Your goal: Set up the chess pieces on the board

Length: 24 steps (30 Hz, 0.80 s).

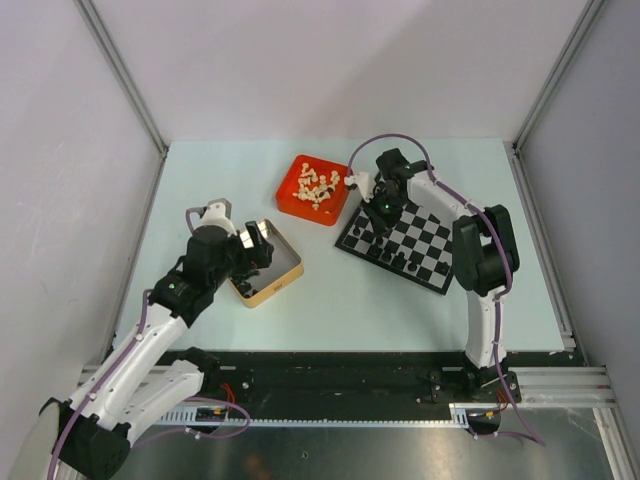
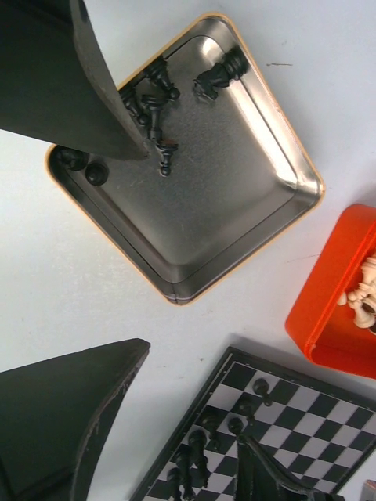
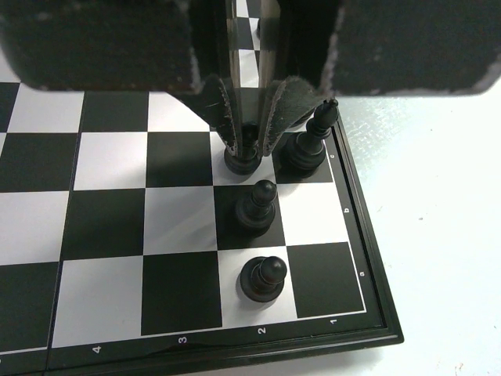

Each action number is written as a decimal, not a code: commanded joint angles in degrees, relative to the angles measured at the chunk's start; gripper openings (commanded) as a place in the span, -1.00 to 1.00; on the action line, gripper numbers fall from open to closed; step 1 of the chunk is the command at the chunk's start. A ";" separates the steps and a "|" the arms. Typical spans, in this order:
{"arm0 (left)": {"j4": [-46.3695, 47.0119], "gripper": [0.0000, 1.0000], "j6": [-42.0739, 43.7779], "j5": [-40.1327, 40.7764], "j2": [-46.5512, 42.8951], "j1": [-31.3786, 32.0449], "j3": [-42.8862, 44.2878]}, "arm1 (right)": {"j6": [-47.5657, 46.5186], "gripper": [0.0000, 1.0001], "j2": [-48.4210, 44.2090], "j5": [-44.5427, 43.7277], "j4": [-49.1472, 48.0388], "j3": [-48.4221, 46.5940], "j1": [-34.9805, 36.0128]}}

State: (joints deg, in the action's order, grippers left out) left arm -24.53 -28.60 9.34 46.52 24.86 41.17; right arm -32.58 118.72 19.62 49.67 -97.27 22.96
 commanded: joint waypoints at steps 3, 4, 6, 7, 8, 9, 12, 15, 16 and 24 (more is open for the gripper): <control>1.42 0.99 -1.46 0.06 -1.35 -0.60 -0.56 | 0.41 -0.76 -2.00 -1.95 0.78 -0.20 0.42; 1.51 0.99 -1.46 -0.03 -1.35 -0.60 -0.56 | 0.41 -0.76 -2.26 -1.95 1.04 -0.02 0.51; 1.51 0.99 -1.46 -0.03 -1.35 -0.69 -0.47 | 0.06 -0.76 -2.78 -1.86 1.04 0.77 0.51; 1.51 1.00 -1.46 -0.03 -1.26 -0.69 -0.47 | 0.06 -0.76 -3.14 -1.95 0.78 1.03 0.51; 1.51 1.00 -1.46 -0.11 -1.26 -0.69 -0.47 | 0.15 -0.76 -3.23 -2.39 0.61 1.30 0.51; 1.51 1.00 -1.46 -0.12 -1.26 -0.69 -0.39 | 0.32 -0.76 -3.23 -2.56 0.52 1.30 0.51; 1.59 1.00 -1.37 -0.12 -0.82 -0.78 -0.12 | 0.23 -0.76 -3.23 -3.18 0.60 1.21 0.42; 1.51 1.00 -1.28 -0.20 -0.82 -0.78 0.05 | 0.23 -0.76 -3.40 -3.01 0.69 1.47 0.42; 1.51 0.99 -1.37 -0.20 -0.73 -0.78 0.14 | 0.15 -0.76 -3.40 -2.92 0.52 1.56 0.42; 1.51 1.00 -1.37 -0.47 -0.64 -0.78 0.58 | 0.23 -0.67 -3.49 -2.92 0.52 1.38 0.42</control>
State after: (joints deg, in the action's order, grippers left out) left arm -24.53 -28.71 8.86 46.09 24.58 40.93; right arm -32.58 117.95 17.80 49.43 -96.33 23.18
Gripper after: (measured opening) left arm 0.996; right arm 0.147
